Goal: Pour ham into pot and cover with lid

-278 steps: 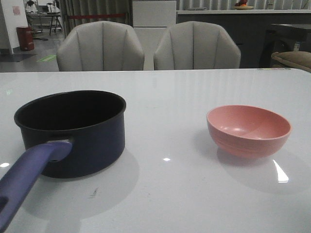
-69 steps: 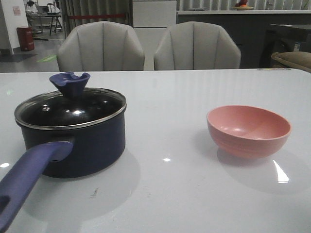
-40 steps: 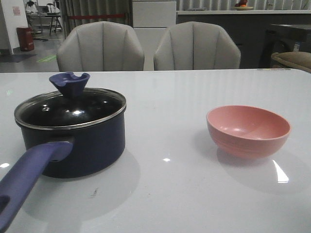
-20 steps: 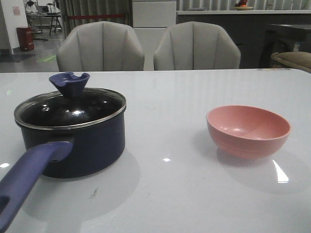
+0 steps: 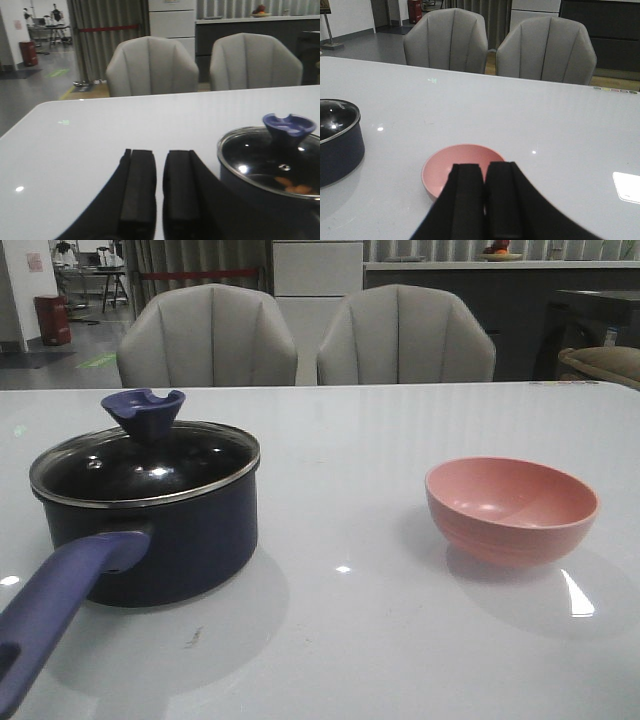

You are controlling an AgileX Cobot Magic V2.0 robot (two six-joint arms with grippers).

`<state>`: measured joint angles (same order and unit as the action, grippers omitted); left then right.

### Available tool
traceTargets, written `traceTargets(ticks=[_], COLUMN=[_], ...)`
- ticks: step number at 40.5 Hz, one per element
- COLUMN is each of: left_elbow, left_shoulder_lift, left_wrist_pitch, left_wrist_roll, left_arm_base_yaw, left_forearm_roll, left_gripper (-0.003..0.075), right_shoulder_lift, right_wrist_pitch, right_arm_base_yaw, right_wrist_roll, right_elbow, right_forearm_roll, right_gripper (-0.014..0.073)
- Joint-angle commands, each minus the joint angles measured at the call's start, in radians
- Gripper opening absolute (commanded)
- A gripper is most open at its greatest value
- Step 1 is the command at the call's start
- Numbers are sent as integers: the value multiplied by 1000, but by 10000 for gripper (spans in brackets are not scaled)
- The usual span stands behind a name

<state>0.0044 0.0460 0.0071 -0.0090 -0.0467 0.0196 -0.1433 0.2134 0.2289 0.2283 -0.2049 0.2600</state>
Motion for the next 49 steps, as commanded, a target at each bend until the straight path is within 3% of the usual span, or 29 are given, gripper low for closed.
traceTargets(ticks=[1, 49], left_elbow=[23, 21], left_shoulder_lift=[10, 10], left_wrist_pitch=[-168, -157], left_wrist_roll=[-1, -1], left_arm_base_yaw=[43, 48], left_forearm_roll=[-10, -10], left_gripper=[133, 133], right_shoulder_lift=[-9, -9], right_wrist_pitch=[-84, -84], right_arm_base_yaw=[-1, -1], right_wrist_roll=[11, 11], right_elbow=[-27, -27], right_forearm_roll=[5, 5], right_gripper=[150, 150])
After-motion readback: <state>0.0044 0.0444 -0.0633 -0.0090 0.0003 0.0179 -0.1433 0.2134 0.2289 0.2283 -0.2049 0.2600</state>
